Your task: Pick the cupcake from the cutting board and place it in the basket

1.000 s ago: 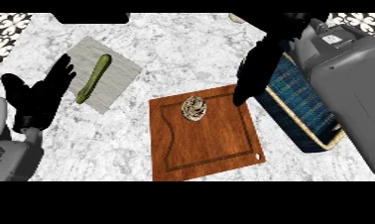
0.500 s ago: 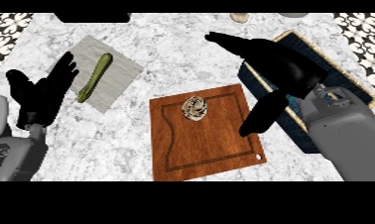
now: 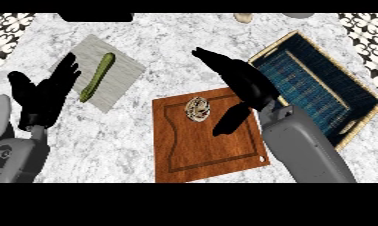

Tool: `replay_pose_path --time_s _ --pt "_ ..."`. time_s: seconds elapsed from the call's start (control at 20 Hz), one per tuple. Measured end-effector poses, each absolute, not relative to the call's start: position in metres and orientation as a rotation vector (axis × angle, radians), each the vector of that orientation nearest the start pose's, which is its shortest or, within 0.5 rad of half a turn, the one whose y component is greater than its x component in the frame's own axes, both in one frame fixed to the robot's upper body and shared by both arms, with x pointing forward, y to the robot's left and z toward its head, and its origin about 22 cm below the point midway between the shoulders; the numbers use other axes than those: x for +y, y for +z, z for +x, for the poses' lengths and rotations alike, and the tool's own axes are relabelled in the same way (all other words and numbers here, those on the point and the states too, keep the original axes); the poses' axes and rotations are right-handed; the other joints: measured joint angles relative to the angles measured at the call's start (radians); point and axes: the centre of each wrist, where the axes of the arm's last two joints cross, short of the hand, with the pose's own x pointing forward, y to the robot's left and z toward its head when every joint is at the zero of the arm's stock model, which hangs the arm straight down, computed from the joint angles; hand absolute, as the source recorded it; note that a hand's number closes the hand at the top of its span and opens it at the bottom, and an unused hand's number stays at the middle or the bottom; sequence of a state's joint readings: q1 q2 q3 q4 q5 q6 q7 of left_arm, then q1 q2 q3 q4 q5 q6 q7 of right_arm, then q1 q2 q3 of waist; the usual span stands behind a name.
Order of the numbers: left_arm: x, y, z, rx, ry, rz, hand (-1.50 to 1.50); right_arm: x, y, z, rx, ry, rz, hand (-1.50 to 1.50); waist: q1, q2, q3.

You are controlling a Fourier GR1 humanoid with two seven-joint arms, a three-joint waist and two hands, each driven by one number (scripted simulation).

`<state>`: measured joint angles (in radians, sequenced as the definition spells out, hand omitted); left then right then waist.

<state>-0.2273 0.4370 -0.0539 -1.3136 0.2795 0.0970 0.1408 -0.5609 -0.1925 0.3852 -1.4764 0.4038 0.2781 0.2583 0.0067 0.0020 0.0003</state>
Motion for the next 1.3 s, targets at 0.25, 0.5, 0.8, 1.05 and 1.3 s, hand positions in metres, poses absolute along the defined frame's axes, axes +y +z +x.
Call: replay_pose_path --time_s 0.25,0.5,0.8,1.05,1.3 --pt "0.315 0.036 0.293 -1.384 -0.077 0.183 0.0 -0.106 0.084 0.328 -1.565 1.154 -0.186 -1.5 0.0 -0.001 0.0" --pt "0.314 0.039 0.294 -1.388 -0.082 0.183 0.0 -0.09 0.057 0.34 -1.491 1.216 -0.207 -1.5 0.002 0.0 0.0" --pt "0.313 0.039 0.288 -1.387 -0.075 0.19 0.0 -0.09 0.032 0.342 -1.429 1.279 -0.231 -1.5 0.0 -0.001 0.0" --pt "0.316 0.034 0.291 -1.385 -0.068 0.188 0.0 -0.104 0.029 0.347 -1.439 1.281 -0.223 -1.5 -0.003 -0.002 0.0" --pt "0.321 0.037 0.291 -1.384 -0.07 0.193 0.0 -0.104 0.031 0.344 -1.446 1.281 -0.164 -1.5 -0.004 -0.002 0.0"
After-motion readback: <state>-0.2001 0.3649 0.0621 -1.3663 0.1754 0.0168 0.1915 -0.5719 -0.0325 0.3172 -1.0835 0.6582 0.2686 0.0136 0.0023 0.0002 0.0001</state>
